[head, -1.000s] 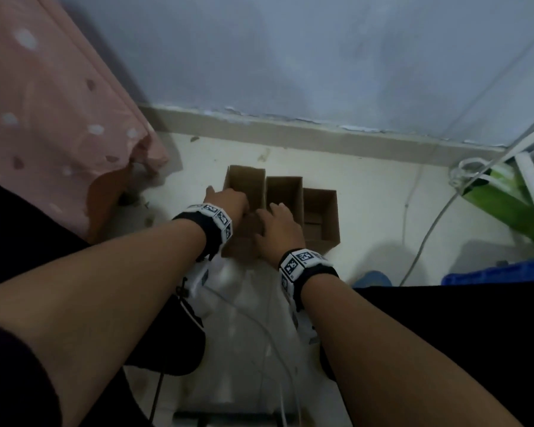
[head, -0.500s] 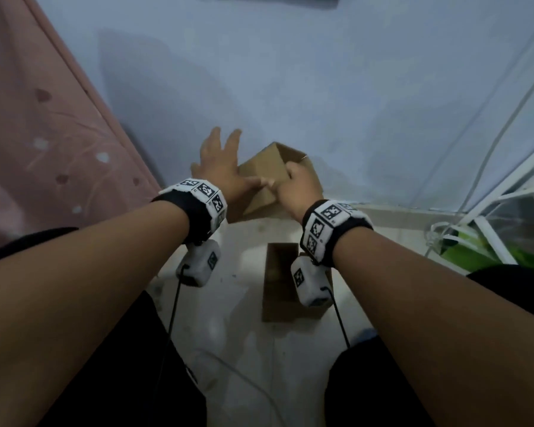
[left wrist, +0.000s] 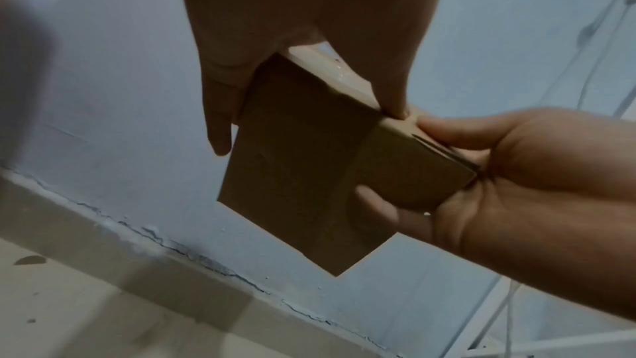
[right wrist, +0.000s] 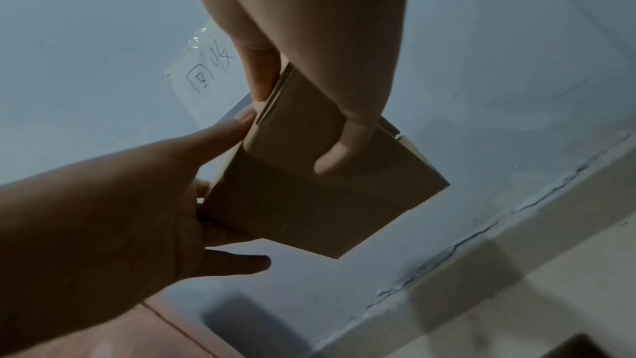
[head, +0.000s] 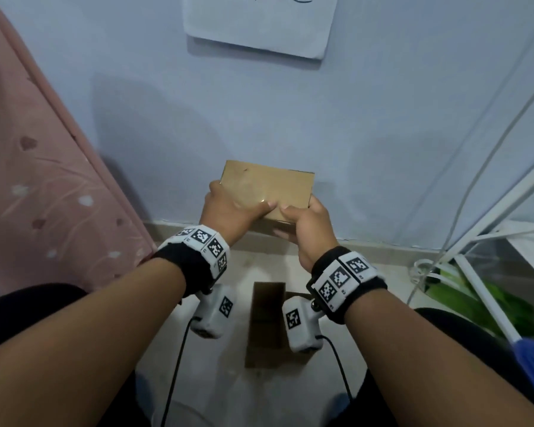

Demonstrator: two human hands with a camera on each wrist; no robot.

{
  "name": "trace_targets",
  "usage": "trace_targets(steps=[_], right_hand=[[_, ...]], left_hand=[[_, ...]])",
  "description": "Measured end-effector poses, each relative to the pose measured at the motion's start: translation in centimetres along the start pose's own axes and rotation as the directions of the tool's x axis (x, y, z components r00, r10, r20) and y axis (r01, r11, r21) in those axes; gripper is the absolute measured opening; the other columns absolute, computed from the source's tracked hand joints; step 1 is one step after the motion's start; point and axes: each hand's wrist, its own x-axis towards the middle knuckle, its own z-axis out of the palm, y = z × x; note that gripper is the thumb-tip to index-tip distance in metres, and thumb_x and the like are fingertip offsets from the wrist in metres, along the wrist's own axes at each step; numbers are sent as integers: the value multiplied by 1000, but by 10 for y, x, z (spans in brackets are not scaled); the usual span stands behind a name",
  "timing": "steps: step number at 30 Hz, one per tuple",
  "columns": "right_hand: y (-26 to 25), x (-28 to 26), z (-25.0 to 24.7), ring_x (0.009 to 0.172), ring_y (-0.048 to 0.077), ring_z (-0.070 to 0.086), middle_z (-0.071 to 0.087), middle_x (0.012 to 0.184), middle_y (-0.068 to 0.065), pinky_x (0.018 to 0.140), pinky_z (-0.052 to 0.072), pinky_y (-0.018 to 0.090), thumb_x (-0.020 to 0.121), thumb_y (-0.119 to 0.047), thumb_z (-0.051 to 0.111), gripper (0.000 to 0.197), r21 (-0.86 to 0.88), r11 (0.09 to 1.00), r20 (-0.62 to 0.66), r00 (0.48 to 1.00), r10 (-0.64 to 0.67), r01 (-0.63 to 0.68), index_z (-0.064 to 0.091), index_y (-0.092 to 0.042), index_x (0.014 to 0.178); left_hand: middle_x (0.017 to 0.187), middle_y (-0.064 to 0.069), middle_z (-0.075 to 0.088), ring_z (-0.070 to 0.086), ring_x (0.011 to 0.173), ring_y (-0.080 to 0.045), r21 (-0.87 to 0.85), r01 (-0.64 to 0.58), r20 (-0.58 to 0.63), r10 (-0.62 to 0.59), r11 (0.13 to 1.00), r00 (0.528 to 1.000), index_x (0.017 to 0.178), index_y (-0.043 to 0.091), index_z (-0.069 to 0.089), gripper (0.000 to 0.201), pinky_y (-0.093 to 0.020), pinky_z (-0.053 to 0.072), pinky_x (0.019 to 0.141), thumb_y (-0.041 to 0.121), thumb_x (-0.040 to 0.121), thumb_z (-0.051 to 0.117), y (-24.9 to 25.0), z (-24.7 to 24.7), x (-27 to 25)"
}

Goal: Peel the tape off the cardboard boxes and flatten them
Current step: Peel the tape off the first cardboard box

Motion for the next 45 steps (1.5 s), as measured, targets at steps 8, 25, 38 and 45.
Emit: trace_targets(steps=[8, 25, 38, 45], right_hand=[[26, 1, -3, 109, 28, 72, 74, 119, 12, 93, 61, 43, 89, 3, 68, 32, 118, 990, -14, 997, 74, -72, 66, -12, 117], [32, -12, -25, 108, 26, 71, 75, 117, 11, 92, 60, 40, 89, 4, 68, 34, 41, 998, -49, 998, 44, -42, 66, -9, 120], [26, -20, -12, 101, 25, 73, 76, 104, 6, 97, 58, 47, 86, 8, 68, 29, 61, 998, -36, 999, -14, 16, 68, -19, 98], [23, -21, -11, 101, 23, 70, 73, 108, 6, 93, 60, 42, 88, 7, 68, 30, 73, 997, -29, 999, -21, 23, 65, -20, 102]], left_hand=[[125, -1, 59, 58, 112, -20, 84, -143, -76, 150, 986, 986, 132, 18, 45, 77, -29, 44, 87, 59, 75, 79, -16, 3, 0], [116, -4, 66, 63, 103, -25, 84, -85, -76, 91, 993, 993, 121, 14, 47, 66, -32, 49, 83, 65, 84, 66, -32, 30, -29], [108, 1, 61, 59, 99, -23, 155, -37, -119, 55, 987, 991, 112, 16, 44, 68, -27, 36, 76, 71, 79, 67, -20, 19, -30], [108, -10, 64, 57, 93, -31, 186, -89, -136, 115, 978, 984, 121, 7, 47, 57, -32, 36, 74, 59, 98, 48, -21, 15, -25]])
